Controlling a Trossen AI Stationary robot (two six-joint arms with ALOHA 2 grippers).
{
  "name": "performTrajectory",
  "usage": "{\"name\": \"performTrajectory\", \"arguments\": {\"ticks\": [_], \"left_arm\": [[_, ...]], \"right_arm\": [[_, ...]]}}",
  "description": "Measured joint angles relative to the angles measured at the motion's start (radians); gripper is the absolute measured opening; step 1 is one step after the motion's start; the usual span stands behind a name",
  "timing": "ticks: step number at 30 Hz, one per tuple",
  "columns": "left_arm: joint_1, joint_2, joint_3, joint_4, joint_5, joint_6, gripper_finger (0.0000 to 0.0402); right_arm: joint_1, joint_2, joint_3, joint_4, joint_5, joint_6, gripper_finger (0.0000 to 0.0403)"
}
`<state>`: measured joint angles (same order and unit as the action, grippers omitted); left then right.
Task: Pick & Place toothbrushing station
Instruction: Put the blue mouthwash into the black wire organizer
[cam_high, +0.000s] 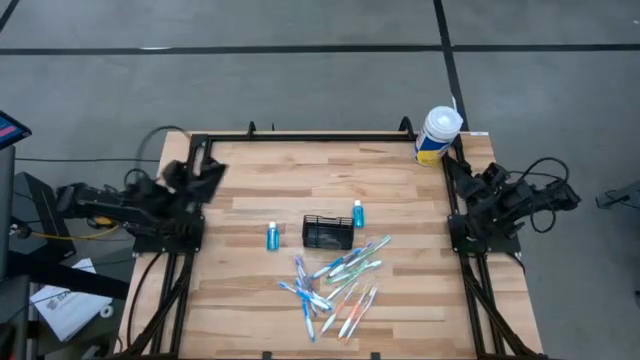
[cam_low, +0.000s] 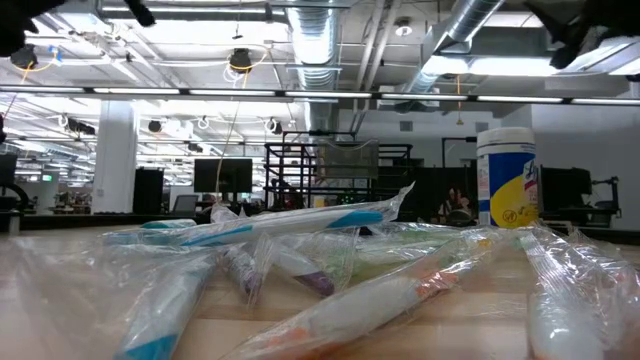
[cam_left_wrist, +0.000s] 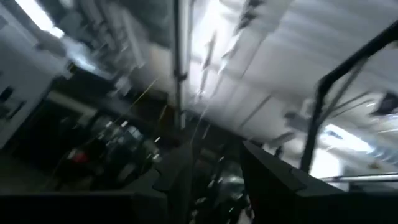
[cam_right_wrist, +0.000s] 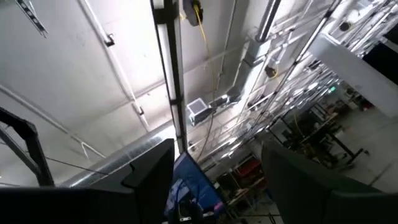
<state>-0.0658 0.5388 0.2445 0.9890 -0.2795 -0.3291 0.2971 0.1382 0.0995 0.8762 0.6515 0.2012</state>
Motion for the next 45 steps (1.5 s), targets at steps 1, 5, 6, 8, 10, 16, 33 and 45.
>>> {"name": "performTrajectory", "arguments": {"ticks": [1,5,6,8,10,16,33,45], "left_arm": [[0.001,0.038,0.007,-0.002,-0.009,-0.012,0.0131],[0.000,0.171,0.051,-0.001,-0.008,-0.046,0.0131],[0.000,0.196,0.063,-0.001,-0.009,-0.049,0.0131],[0.000,0.229,0.082,0.004,-0.009,-0.049,0.0131],[0.000,0.249,0.093,0.003,-0.008,-0.051,0.0131],[0.000,0.293,0.123,0.001,0.006,-0.077,0.0131],[0.033,0.614,0.321,-0.298,0.131,-0.123,0.0106],[0.070,0.604,0.357,-0.524,0.160,-0.055,0.0104]], "right_arm": [[-0.010,0.011,0.000,-0.015,0.000,0.021,0.0230],[-0.039,0.073,0.000,-0.026,0.001,0.069,0.0230],[-0.044,0.090,0.000,-0.024,0.000,0.085,0.0230],[-0.056,0.113,0.000,-0.024,-0.001,0.135,0.0230],[-0.070,0.136,0.000,-0.023,-0.038,0.180,0.0230],[-0.139,0.213,0.000,-0.008,-0.131,0.293,0.0230],[-0.453,0.783,0.870,-0.820,-0.524,0.043,0.0230],[-0.625,1.115,1.330,-1.303,-0.662,-0.097,0.0230]]}}
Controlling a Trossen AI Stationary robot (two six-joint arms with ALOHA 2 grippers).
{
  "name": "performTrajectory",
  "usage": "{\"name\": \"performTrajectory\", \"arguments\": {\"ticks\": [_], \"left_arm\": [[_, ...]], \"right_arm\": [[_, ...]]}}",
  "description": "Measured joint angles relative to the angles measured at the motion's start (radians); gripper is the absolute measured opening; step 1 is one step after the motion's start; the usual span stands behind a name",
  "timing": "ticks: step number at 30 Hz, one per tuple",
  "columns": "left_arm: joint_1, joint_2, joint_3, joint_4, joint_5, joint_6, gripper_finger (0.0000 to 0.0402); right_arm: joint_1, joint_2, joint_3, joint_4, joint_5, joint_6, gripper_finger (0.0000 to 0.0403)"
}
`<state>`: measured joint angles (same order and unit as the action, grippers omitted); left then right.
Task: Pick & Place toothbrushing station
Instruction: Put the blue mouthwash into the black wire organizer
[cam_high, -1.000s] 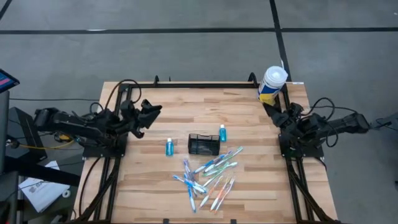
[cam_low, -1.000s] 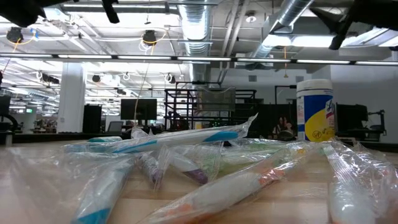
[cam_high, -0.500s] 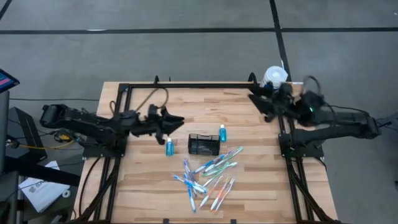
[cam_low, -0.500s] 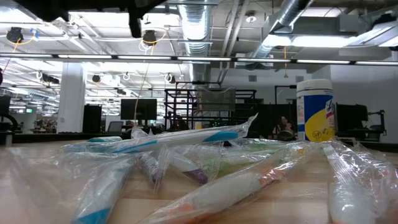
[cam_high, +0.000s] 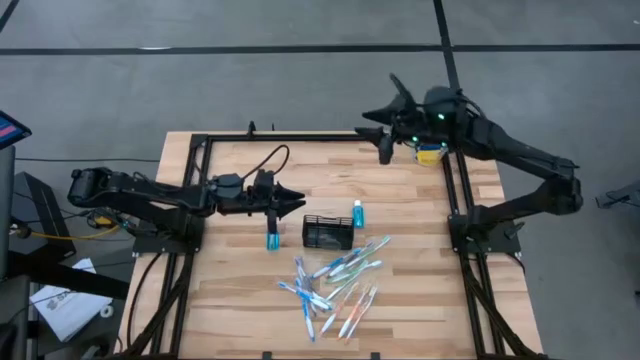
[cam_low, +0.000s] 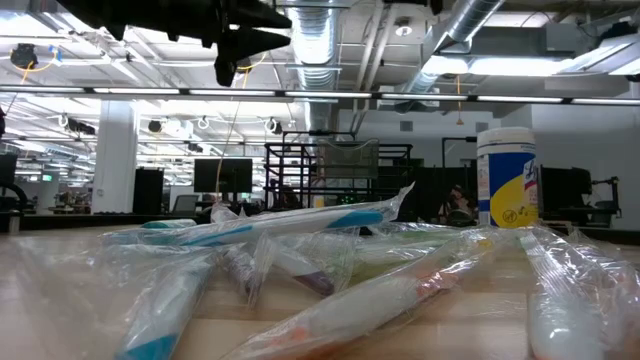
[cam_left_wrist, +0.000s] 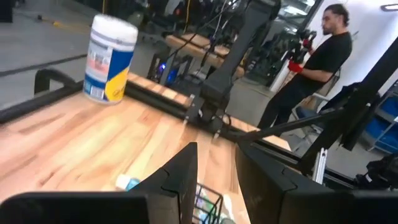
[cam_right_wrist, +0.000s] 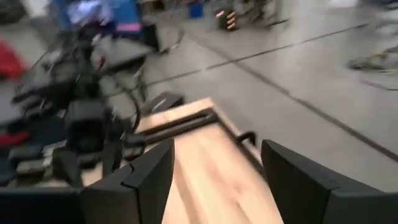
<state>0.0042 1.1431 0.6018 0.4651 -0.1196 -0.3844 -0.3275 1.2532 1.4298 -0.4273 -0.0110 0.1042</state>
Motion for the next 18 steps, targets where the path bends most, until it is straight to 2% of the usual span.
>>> {"name": "performTrajectory", "arguments": {"ticks": [4,10,12,14,18], "left_arm": [[0.020,-0.023,0.000,-0.005,0.046,0.014,0.0104],[0.047,-0.050,0.000,-0.050,0.080,0.049,0.0104],[0.060,-0.059,0.000,-0.108,0.082,0.068,0.0104],[0.082,-0.059,0.000,-0.179,0.083,0.070,0.0104],[0.114,-0.058,-0.001,-0.276,0.072,0.071,0.0104]], "right_arm": [[-0.060,0.065,0.013,-0.023,-0.148,-0.052,0.0230],[-0.107,0.129,0.067,-0.002,-0.199,0.028,0.0230],[-0.112,0.142,0.075,-0.051,-0.216,0.064,0.0230],[-0.112,0.154,0.090,-0.149,-0.191,0.095,0.0230],[-0.113,0.183,0.102,-0.467,-0.017,0.223,0.0230]]}}
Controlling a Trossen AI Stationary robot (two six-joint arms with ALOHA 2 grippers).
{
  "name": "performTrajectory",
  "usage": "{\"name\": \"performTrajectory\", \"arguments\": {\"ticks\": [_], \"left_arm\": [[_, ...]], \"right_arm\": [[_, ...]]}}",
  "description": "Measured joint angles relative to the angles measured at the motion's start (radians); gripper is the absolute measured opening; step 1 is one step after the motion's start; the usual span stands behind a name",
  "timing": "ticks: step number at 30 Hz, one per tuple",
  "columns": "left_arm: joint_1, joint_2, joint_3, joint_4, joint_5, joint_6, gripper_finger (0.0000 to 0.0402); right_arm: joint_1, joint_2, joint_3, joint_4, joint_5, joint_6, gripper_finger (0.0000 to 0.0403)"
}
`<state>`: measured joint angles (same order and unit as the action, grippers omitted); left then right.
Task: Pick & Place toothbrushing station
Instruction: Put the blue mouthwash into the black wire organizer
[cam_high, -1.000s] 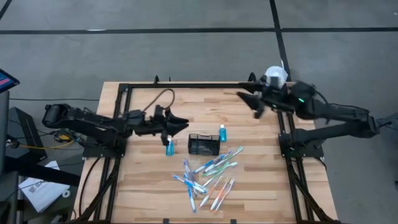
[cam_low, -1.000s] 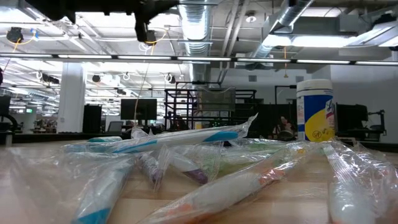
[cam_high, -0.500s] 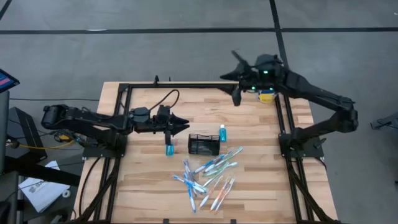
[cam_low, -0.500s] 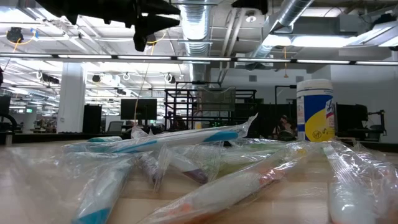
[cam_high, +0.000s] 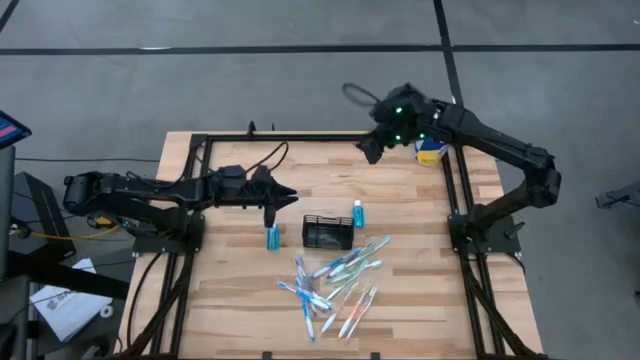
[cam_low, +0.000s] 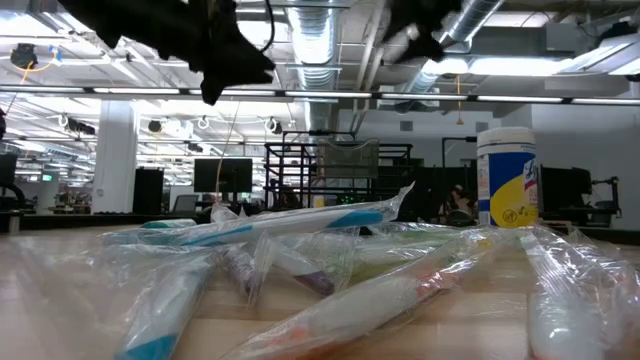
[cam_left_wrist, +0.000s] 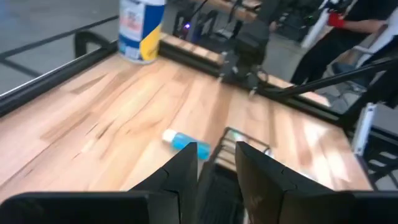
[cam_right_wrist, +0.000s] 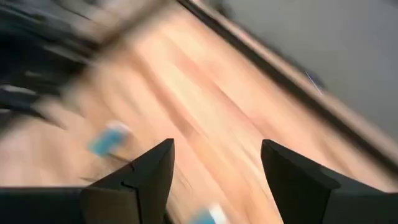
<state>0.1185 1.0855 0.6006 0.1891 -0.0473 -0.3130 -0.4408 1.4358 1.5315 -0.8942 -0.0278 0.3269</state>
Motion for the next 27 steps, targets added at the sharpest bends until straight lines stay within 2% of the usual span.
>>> {"name": "performTrajectory", "arguments": {"ticks": [5,14,18,21,24,27], "left_arm": [[0.050,0.001,0.000,-0.018,-0.006,0.007,0.0104],[0.147,0.001,0.000,-0.040,-0.013,0.046,0.0104],[0.154,0.001,0.000,-0.040,-0.012,0.045,0.0104],[0.154,0.001,0.000,-0.041,-0.012,0.045,0.0104],[0.154,0.001,0.000,-0.044,-0.009,0.044,0.0104],[0.153,0.001,0.000,-0.046,-0.007,0.039,0.0104]], "right_arm": [[0.019,0.050,0.000,-0.246,0.100,0.143,0.0230],[0.102,0.185,-0.001,-0.374,0.186,0.288,0.0230],[0.129,0.208,-0.048,-0.353,0.187,0.379,0.0230],[0.148,0.203,-0.116,-0.221,0.190,0.469,0.0230],[0.153,0.194,-0.164,-0.161,0.190,0.556,0.0230],[0.155,0.194,-0.205,-0.169,0.187,0.622,0.0230]]}}
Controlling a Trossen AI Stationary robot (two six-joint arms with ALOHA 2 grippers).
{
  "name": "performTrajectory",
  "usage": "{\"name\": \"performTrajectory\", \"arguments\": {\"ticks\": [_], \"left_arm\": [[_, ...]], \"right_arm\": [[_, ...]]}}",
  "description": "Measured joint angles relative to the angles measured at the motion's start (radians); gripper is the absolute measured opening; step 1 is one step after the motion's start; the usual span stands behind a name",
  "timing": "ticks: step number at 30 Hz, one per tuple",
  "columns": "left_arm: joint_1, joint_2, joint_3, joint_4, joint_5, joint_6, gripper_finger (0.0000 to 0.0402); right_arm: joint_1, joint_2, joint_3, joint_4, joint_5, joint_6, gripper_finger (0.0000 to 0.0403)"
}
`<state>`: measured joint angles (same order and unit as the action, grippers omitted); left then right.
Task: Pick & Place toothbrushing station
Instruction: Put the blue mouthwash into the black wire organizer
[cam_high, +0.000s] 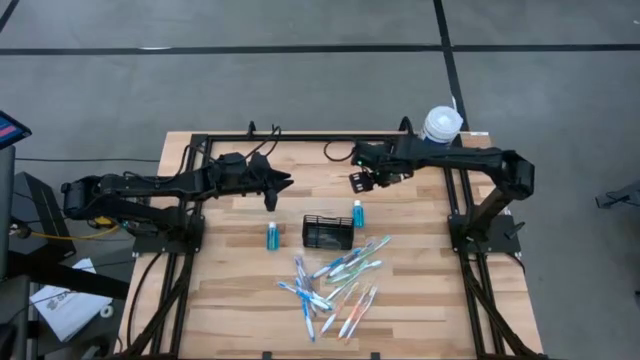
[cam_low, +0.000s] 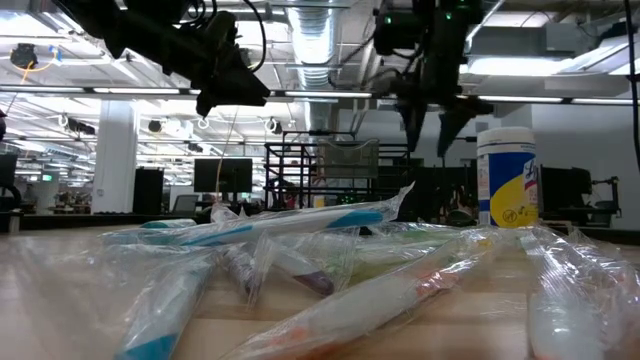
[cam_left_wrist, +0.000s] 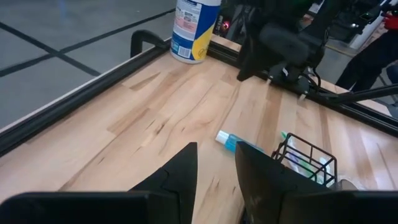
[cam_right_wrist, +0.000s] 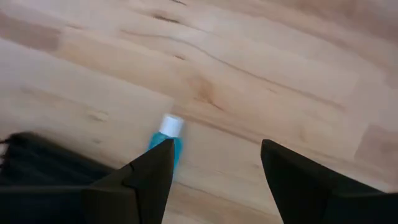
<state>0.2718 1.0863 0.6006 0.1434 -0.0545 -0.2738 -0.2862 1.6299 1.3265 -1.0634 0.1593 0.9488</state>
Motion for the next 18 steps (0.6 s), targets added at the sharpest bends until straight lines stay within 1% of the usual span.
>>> {"name": "performTrajectory", "arguments": {"ticks": [4,7,11,14,18], "left_arm": [[0.000,0.000,0.000,-0.006,0.025,-0.026,0.0104],[0.000,0.000,0.000,-0.010,0.048,-0.029,0.0104],[0.000,0.000,0.000,-0.015,0.063,-0.048,0.0104],[0.000,0.000,0.000,-0.032,0.063,-0.053,0.0104],[0.000,0.000,0.000,-0.073,0.063,-0.053,0.0104]], "right_arm": [[0.032,0.001,-0.072,0.078,-0.003,0.110,0.0230],[0.053,0.000,-0.117,0.191,-0.027,0.165,0.0230],[0.064,0.011,-0.155,0.288,-0.035,0.215,0.0230],[0.061,0.009,-0.179,0.340,-0.054,0.235,0.0230],[0.061,0.009,-0.190,0.344,-0.054,0.246,0.0230]]}}
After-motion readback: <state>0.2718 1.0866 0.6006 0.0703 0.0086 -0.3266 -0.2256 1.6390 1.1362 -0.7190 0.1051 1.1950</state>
